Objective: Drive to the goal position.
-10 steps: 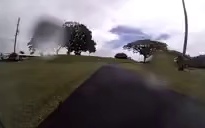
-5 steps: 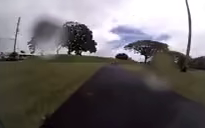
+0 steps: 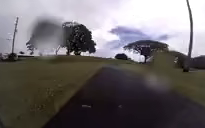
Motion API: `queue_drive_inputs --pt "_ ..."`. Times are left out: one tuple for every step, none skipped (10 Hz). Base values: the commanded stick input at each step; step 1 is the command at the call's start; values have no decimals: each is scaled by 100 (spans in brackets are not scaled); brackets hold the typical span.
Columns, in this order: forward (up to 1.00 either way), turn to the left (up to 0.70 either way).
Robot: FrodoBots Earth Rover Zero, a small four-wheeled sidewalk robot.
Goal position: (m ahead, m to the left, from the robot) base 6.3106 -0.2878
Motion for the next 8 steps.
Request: queue_drive_inputs --pt "85 -34" --pt "85 -29" --pt "85 -14" --pt "85 0" --pt "85 0" --pt "85 0" --pt "85 0" --pt "85 0"
